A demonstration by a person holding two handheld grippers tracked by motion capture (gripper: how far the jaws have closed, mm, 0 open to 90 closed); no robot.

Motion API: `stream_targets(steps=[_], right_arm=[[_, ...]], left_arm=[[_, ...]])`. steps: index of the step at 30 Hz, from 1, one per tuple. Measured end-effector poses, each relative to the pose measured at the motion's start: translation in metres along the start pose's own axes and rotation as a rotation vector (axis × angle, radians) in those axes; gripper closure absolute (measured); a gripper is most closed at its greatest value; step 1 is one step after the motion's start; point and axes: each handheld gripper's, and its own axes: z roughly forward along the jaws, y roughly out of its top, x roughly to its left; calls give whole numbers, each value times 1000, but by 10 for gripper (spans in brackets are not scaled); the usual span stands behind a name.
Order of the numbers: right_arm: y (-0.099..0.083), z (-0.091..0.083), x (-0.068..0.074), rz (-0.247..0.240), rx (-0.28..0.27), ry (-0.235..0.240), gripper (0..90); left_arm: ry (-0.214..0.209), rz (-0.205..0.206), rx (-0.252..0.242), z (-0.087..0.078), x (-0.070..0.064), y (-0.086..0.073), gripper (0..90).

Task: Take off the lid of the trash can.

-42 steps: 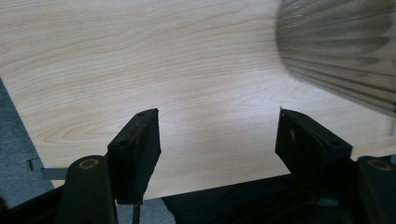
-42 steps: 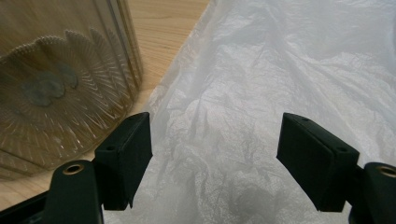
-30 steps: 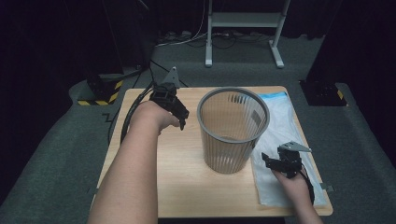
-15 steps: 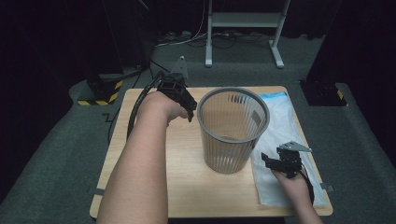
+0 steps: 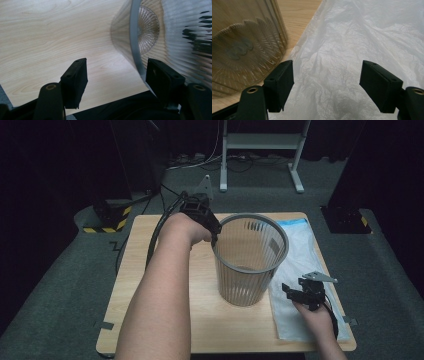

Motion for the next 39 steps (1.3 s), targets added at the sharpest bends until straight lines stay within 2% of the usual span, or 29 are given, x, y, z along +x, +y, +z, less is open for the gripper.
stream_targets(steps=[7, 11, 13, 16, 24, 29, 34, 39], right_arm=[[0, -1, 0, 6, 2, 2, 267], [0, 0, 0, 6, 0, 3, 267], [0, 0, 0, 9, 2, 3, 268], [0, 0, 0, 9, 2, 3, 268], [0, 1, 1, 5, 5, 3, 270], [0, 1, 2, 2, 5, 4, 272], [0, 2, 2, -3, 7, 2, 274], [0, 2, 3, -7, 9, 2, 275]], left_arm=[[21, 28, 10, 4, -12, 6, 383], [26, 22, 3, 7, -13, 9, 384], [38, 25, -7, 8, -14, 11, 412], [37, 7, -26, 9, -16, 13, 494], [50, -49, 10, 19, -23, 16, 626], [85, -29, 12, 24, -28, 17, 693], [119, -27, 8, 27, -31, 18, 740], [115, -33, 13, 29, -30, 17, 759]])
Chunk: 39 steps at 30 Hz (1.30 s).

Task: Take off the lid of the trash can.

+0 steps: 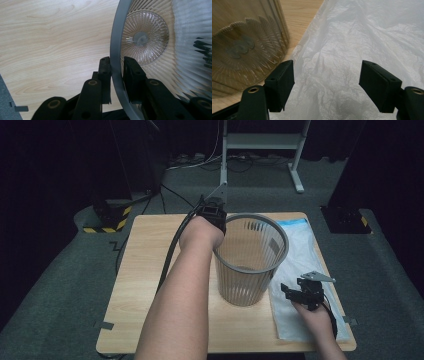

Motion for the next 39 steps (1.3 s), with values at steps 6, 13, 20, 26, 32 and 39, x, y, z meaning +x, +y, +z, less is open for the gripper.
stream_targets(steps=[6, 13, 20, 26, 32, 39], right_arm=[[0, 1, 1, -5, 1, -1, 275], [0, 2, 3, -13, 3, -1, 275], [-1, 5, 3, -13, 17, -5, 276], [0, 5, 5, -20, 15, -5, 276], [0, 7, 6, -23, 19, -2, 277], [0, 6, 6, -25, 10, -7, 282]], left_arm=[[8, 1, -8, 2, -1, -2, 774], [15, -12, -73, -15, -1, -3, 795], [24, 5, -134, -23, -4, -5, 801], [5, 4, -172, -29, -3, -7, 811], [-61, -24, -181, -29, 5, -9, 816], [-141, -48, -209, -31, 15, -12, 824]])
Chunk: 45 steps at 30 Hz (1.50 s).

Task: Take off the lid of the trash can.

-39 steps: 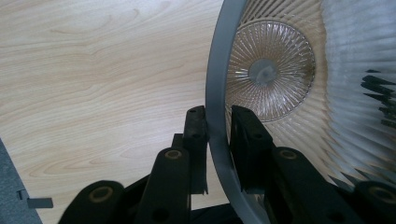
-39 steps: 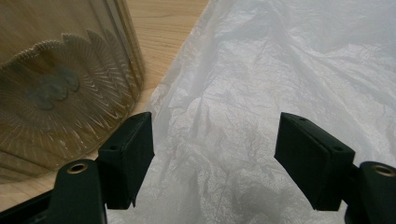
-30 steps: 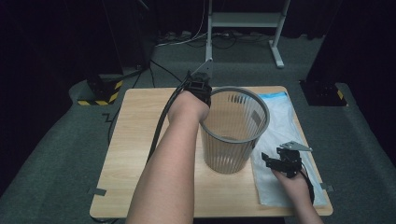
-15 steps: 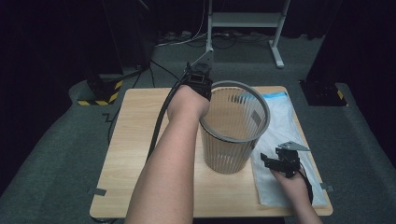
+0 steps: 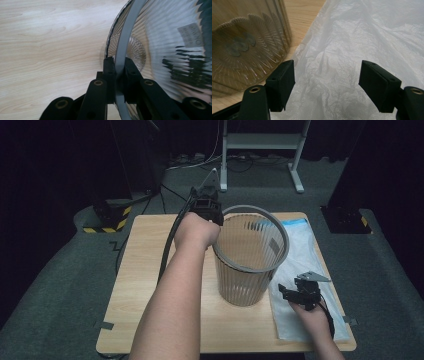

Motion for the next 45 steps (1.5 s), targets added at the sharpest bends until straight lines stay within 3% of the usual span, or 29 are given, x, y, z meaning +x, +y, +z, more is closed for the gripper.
stream_targets(steps=[6, 16, 22, 28, 32, 45], right_arm=[[0, 0, 0, -1, 3, 0, 282], [0, -1, -3, 10, 0, 0, 283], [0, -1, -2, 11, 1, 0, 282], [0, -1, -1, 6, 1, -1, 282], [0, -1, -1, 3, -3, 1, 283], [2, -3, 1, 13, -3, 18, 281]], left_arm=[[-75, -39, -7, 2, 10, -3, 827], [-201, -58, -30, -1, 23, -5, 830], [-227, -67, -28, 0, 31, -7, 830], [-218, -67, -27, -3, 39, -10, 829], [-221, -66, -20, -4, 47, -12, 829], [-224, -117, -29, -8, 83, -22, 829]])
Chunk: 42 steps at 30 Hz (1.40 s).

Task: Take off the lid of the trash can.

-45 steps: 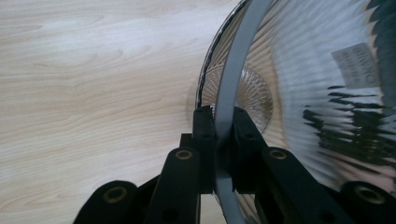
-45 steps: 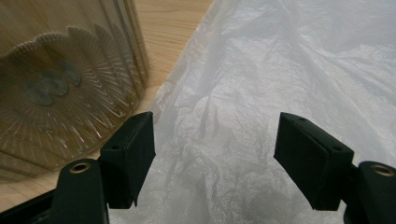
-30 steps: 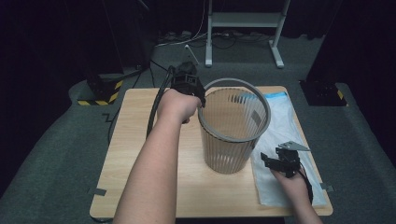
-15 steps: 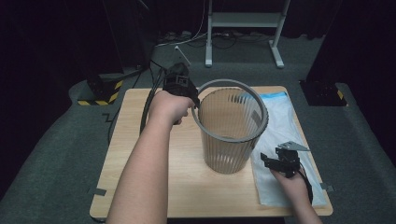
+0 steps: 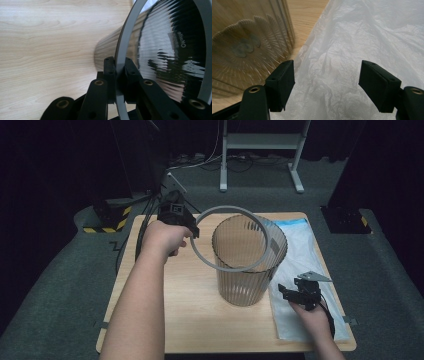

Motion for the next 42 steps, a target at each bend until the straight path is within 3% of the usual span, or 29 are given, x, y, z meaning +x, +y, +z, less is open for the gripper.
stream_targets(steps=[9, 21, 42], right_arm=[[1, -1, 2, -7, -4, 4, 282], [0, 0, 2, -7, 2, 7, 283], [-1, 2, 4, -16, 8, 4, 285]], left_arm=[[-17, -26, -4, -10, 27, -7, 829], [-10, -84, -25, -28, 65, -18, 829], [-5, -124, -55, -50, 109, -35, 830]])
